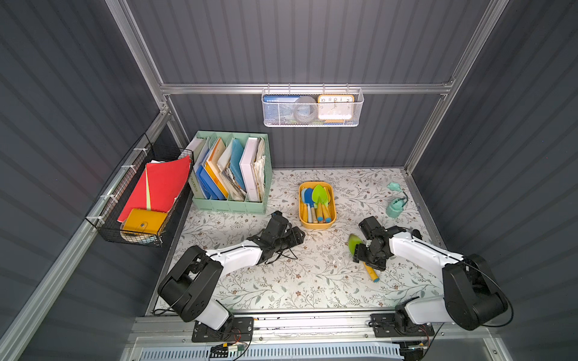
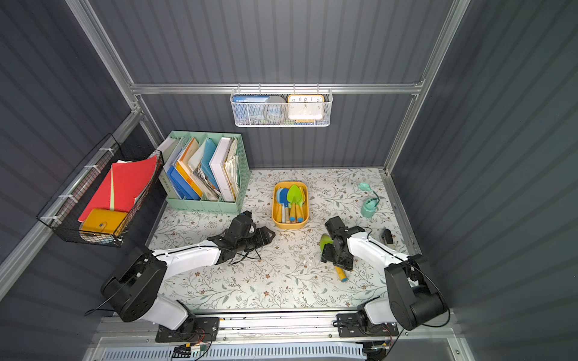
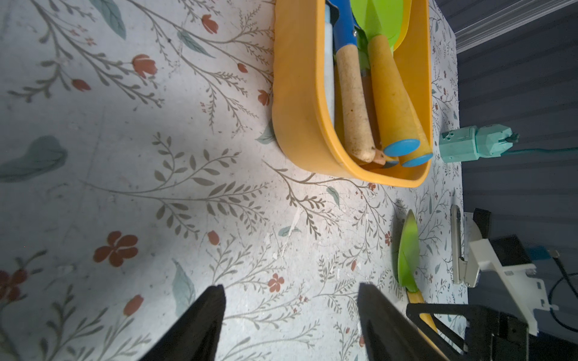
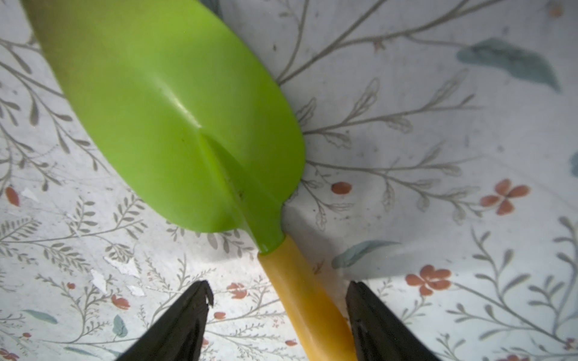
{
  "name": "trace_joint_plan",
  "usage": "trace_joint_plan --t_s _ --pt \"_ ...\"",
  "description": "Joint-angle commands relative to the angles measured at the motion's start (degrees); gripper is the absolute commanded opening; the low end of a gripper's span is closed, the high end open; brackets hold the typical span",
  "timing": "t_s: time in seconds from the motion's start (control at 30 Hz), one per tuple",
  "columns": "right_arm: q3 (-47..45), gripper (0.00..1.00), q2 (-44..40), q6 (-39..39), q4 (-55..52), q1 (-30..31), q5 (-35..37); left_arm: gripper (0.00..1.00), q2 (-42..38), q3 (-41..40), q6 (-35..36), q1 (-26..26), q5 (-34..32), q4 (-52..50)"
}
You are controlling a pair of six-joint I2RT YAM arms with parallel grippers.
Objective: Put the shovel into the storage box
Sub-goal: Pick up the shovel from the center of the board.
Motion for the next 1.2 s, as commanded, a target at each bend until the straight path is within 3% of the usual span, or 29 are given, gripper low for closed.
trace_joint_plan --t_s 0.0,0.77,0.87,0.93,1.17 --pt "-0.7 0.71 -0.8 0.8 -2.0 1.1 1.6 0.73 -0.4 -0.7 -0.7 -0.2 0.4 0.8" --pt "-3.5 0.55 -1.5 3.9 -1.0 6.0 3.9 0.72 -0.2 -1.1 -1.7 -0.7 0.3 1.5" --pt "-3.6 0.48 -1.4 3.9 -1.5 6.5 4.3 0.73 0.1 -0.8 -1.7 -0.7 0.4 1.4" --pt "-3.7 0.38 -1.5 4.0 -1.7 6.7 4.5 0.73 0.2 -0.8 -1.7 -0.8 0.4 1.6" --pt "-1.8 0.28 -3.9 3.7 -3.2 7.1 4.2 0.72 0.2 -0.7 -1.6 -0.8 0.3 1.7"
